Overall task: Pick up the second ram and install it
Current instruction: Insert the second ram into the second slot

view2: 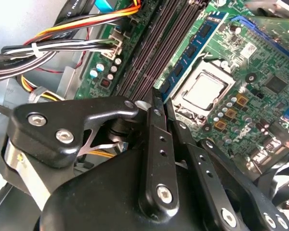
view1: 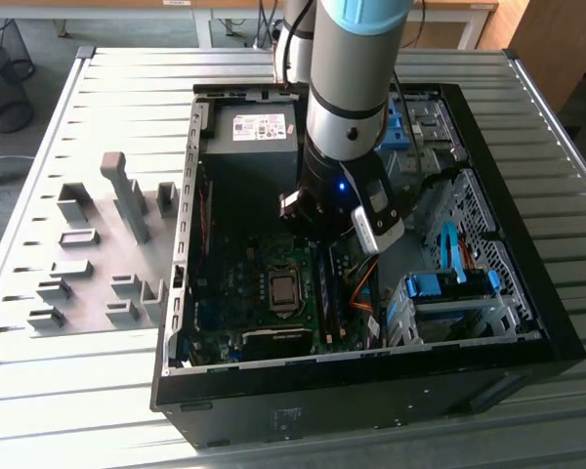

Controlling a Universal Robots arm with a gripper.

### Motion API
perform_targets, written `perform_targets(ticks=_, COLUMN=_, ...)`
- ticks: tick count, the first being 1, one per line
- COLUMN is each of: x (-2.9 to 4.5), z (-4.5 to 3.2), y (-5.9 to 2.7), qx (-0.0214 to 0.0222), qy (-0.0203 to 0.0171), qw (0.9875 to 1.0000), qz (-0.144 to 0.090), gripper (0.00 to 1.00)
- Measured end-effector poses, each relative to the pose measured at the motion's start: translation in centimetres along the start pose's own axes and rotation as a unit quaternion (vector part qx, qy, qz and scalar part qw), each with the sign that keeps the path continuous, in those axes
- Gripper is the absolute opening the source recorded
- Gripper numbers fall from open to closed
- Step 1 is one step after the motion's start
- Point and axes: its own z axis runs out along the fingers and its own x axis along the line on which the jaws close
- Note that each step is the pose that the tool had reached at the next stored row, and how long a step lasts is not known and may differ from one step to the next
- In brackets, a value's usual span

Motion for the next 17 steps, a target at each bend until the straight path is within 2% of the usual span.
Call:
perform_targets(ticks=5, x=-0.12, z=0.29, y=-0.43, qx=-0.0005, qy=0.0, qw=1.0, qz=0.0, gripper=0.14)
perform_targets(ticks=17, x=-0.17, z=1.51, y=-0.58, qx=-0.0006, qy=0.0001, qw=1.0, qz=0.0, gripper=0.14)
